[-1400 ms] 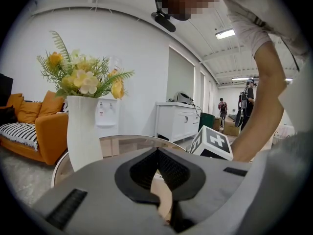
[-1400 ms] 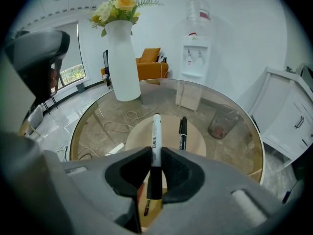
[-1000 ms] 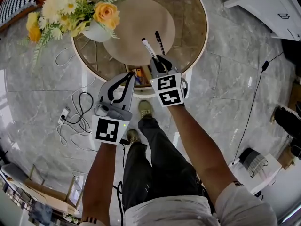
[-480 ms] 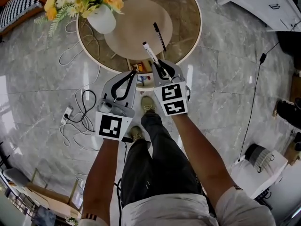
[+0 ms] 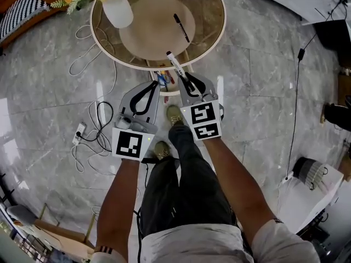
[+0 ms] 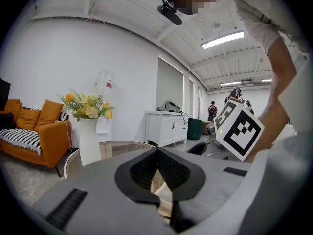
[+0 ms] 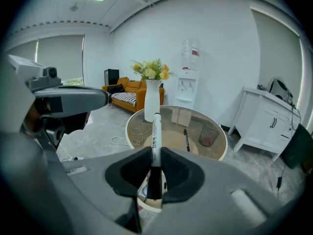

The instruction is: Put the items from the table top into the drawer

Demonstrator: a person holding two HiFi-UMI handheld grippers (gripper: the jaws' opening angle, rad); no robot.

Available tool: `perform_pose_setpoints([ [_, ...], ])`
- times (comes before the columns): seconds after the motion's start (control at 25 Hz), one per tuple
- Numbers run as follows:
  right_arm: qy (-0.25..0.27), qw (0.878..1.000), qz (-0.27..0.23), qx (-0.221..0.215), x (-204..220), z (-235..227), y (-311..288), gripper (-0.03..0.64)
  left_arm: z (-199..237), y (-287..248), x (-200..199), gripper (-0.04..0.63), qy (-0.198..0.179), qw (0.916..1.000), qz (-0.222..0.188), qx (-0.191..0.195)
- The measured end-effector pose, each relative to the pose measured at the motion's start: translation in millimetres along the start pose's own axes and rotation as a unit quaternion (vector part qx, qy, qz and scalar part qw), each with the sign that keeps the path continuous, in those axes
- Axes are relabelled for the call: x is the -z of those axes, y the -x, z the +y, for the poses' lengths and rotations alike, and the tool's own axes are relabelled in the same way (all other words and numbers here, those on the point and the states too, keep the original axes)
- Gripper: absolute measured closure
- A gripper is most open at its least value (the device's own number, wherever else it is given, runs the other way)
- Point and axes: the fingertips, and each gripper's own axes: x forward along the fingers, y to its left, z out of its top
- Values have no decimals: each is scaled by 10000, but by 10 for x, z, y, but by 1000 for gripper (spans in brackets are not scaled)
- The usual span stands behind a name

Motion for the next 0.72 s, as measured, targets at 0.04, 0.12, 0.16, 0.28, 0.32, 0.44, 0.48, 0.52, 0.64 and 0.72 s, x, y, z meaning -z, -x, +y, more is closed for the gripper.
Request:
perform_pose_setpoints([
  [0.04,0,10000,-17,25,28,45,73,551,-51,58,5,597,-12,10000,-21,27],
  [0.12,-11,10000,-32,67,102,135,225,551,-166,174,17,597,-47,9999,-54,88],
  [0.16,-20,10000,-29,81,143,181,302,552,-225,231,26,597,-56,9999,-61,116],
  [0.28,-32,10000,-16,85,252,324,508,551,-362,376,57,597,-25,9999,-41,158],
  [0.32,-27,10000,-9,77,285,364,560,551,-389,411,61,597,-22,9999,-43,157],
  [0.44,-14,10000,42,43,390,444,652,551,-417,472,84,597,9,9999,-61,102],
  [0.48,-15,10000,63,34,426,461,659,552,-412,482,105,597,35,9999,-70,76],
  [0.52,-12,10000,85,25,462,477,657,551,-404,490,133,597,62,9999,-81,50],
  [0.64,27,9999,142,-6,593,487,608,551,-382,487,264,597,111,9999,-90,-29],
  [0.72,67,9998,168,-30,710,447,543,551,-380,450,384,597,136,9998,-100,-97],
])
